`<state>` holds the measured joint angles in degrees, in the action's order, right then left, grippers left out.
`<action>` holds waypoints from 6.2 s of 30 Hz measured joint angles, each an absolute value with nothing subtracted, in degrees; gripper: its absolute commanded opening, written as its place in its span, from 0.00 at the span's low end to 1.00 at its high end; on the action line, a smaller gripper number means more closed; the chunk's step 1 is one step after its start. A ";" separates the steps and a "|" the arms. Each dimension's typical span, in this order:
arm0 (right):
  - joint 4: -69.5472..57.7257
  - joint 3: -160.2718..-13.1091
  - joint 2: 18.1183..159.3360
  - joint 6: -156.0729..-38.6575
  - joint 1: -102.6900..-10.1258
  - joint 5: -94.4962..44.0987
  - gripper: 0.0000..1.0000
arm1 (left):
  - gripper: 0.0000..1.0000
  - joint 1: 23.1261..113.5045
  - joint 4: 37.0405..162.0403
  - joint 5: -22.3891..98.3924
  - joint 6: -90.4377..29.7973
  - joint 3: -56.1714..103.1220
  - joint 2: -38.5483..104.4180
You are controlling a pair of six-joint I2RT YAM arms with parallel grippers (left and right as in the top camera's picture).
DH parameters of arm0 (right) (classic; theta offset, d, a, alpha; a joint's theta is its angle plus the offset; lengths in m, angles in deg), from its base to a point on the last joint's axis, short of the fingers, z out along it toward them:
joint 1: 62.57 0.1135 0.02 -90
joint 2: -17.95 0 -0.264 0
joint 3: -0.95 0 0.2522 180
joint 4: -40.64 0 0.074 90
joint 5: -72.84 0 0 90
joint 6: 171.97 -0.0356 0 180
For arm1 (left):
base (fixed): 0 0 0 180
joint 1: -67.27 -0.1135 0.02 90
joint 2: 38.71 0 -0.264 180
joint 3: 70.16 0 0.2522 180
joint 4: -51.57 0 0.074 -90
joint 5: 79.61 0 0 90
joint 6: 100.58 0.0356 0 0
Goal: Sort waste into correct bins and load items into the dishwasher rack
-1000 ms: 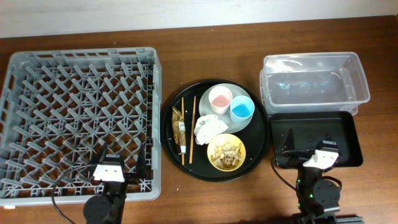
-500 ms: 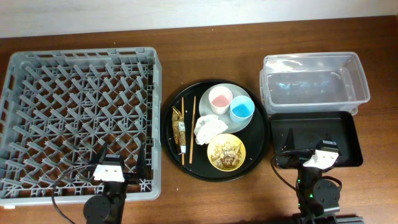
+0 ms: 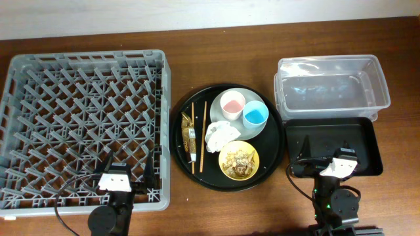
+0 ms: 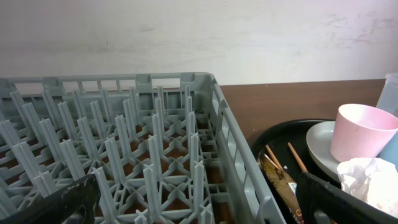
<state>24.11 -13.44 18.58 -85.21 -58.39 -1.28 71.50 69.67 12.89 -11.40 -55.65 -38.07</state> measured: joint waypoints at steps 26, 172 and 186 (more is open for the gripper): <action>24.11 -13.44 18.58 -85.21 -58.39 -1.28 0.99 | 1.00 71.50 69.67 12.87 -11.40 -55.65 -38.07; 26.16 -13.42 18.60 -85.26 -58.39 -6.02 0.99 | 0.99 102.88 104.95 15.90 -33.19 7.02 44.33; 12.46 -26.55 21.46 -86.52 -58.39 -19.02 0.99 | 0.99 102.88 104.93 15.88 -33.19 7.02 44.33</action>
<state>12.46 -26.55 21.46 -86.52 -58.39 -19.02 102.88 104.93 15.88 -33.19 7.02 44.33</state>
